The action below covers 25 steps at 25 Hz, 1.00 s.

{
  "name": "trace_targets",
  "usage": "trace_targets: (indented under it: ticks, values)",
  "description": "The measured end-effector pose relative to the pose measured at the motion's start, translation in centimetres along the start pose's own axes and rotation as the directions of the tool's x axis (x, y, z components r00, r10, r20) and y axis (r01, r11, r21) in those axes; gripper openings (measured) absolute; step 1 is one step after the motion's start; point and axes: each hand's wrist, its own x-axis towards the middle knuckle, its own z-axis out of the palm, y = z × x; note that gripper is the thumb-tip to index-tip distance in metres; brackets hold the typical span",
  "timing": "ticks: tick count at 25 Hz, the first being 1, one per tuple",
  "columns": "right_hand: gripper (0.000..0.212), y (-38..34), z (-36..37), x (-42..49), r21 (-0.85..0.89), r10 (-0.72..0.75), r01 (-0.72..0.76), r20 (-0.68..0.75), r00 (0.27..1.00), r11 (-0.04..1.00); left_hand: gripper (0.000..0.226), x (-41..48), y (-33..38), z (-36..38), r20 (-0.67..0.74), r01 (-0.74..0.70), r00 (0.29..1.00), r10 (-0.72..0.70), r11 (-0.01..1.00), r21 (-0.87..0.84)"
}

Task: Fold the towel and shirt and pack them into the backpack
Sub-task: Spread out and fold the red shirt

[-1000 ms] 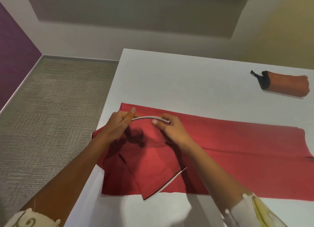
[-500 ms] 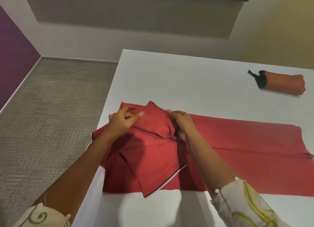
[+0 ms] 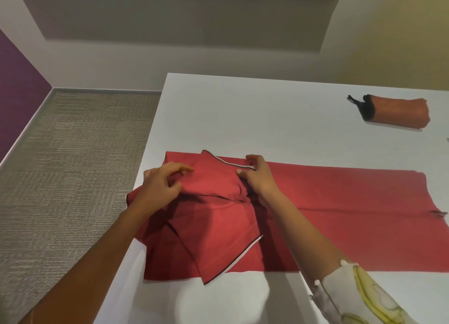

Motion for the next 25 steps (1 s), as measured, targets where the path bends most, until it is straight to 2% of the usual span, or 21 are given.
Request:
trace_targets:
  ticks: [2, 4, 6, 9, 12, 15, 17, 19, 22, 24, 25]
  values:
    - [0.044, -0.2, 0.1, -0.2, 0.014, -0.054, 0.054, -0.018, 0.998, 0.998, 0.056, -0.2, -0.4, 0.2, 0.028, -0.034, 0.999, 0.032, 0.997, 0.075]
    - [0.040, -0.1, 0.2, -0.1, -0.101, -0.060, 0.052, -0.082, 0.995, 0.994, 0.060, -0.4, -0.3, 0.5, 0.033, -0.027, 0.999, 0.021, 0.982, 0.185]
    - [0.045, 0.0, 0.0, -0.5, -0.220, -0.032, -0.003, -0.156, 0.987, 0.976, 0.061, -0.8, -0.3, 1.1, 0.018, -0.027, 1.000, 0.023, 0.960, 0.279]
    - [0.058, 0.4, -0.4, -1.2, -0.286, 0.002, -0.029, -0.095, 0.995, 0.958, 0.054, -1.5, -0.2, 1.8, -0.070, 0.016, 0.998, 0.006, 0.949, 0.314]
    - [0.044, 0.6, -0.1, -1.6, -0.207, -0.044, 0.038, -0.025, 0.999, 0.978, 0.037, -1.1, 0.8, 2.2, -0.159, 0.178, 0.978, -0.135, 0.937, 0.301]
    - [0.042, 0.4, 0.3, -1.8, -0.073, -0.101, 0.099, -0.023, 0.995, 0.992, 0.035, 0.6, 2.1, 2.4, -0.141, 0.336, 0.941, -0.307, 0.886, 0.319]
    - [0.042, 0.5, 0.3, -2.0, -0.092, -0.153, 0.148, -0.047, 0.987, 0.985, 0.028, 1.0, 2.9, 2.4, -0.144, 0.375, 0.927, -0.347, 0.876, 0.304]
    - [0.040, 0.9, 0.2, -2.0, -0.216, -0.203, 0.181, -0.081, 0.976, 0.959, 0.023, 0.7, 3.5, 2.2, -0.196, 0.397, 0.915, -0.352, 0.872, 0.287]
    - [0.044, 1.4, 0.4, -1.9, -0.448, -0.213, 0.163, -0.062, 0.975, 0.879, 0.017, -0.7, 3.9, 2.2, -0.245, 0.459, 0.888, -0.390, 0.797, 0.394]
    - [0.046, 1.1, 0.6, -2.0, -0.550, -0.211, 0.152, -0.045, 0.977, 0.821, 0.013, -1.4, 3.9, 3.0, -0.293, 0.428, 0.902, -0.316, 0.736, 0.524]
    - [0.047, 0.9, 0.8, -2.3, -0.599, -0.242, 0.162, -0.055, 0.969, 0.784, 0.021, -1.4, 4.0, 3.4, -0.310, 0.379, 0.921, -0.235, 0.726, 0.574]
